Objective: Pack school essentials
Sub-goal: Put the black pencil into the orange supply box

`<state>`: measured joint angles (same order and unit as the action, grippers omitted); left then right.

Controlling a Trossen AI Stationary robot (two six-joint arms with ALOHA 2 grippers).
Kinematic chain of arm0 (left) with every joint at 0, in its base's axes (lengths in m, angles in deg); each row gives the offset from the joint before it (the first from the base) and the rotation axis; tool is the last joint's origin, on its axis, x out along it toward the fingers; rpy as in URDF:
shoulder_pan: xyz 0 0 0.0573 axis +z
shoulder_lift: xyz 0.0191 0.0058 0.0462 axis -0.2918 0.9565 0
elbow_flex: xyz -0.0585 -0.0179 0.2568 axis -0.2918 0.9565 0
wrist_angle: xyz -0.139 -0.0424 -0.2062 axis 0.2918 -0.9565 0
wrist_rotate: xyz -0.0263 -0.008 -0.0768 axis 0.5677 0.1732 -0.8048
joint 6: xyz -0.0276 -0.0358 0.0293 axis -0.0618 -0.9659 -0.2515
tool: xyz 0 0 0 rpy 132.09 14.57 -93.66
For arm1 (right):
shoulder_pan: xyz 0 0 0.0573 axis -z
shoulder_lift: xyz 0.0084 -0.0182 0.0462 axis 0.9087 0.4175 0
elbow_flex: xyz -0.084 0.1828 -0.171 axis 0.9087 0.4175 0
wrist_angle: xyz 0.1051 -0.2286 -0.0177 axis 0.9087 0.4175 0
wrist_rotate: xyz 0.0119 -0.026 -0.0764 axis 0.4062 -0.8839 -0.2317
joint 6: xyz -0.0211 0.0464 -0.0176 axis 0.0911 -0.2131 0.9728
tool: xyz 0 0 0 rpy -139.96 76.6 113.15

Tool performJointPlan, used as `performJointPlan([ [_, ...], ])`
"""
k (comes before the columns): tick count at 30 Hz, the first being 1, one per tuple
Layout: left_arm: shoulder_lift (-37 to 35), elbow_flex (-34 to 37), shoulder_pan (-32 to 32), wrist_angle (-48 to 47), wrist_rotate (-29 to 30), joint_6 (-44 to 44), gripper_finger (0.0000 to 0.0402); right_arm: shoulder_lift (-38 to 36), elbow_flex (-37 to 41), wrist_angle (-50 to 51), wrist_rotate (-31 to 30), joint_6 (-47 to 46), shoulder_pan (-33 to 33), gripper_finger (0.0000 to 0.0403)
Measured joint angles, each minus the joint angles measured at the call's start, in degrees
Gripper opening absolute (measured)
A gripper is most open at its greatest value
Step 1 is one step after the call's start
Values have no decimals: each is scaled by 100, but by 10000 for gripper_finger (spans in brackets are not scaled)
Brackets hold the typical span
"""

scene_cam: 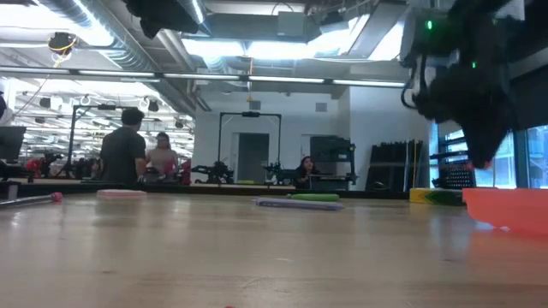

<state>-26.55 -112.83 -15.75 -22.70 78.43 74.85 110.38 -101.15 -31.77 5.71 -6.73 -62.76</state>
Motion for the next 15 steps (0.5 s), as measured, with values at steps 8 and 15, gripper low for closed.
performJointPlan([
  [8, 65, -4, -241, 445, -140, 152, 14, -54, -1278, 1076, 2, 564, -783, 41],
  [15, 461, -2, -383, 1171, -142, 292, 14, -55, -1960, 1722, -31, 672, -1536, 41],
])
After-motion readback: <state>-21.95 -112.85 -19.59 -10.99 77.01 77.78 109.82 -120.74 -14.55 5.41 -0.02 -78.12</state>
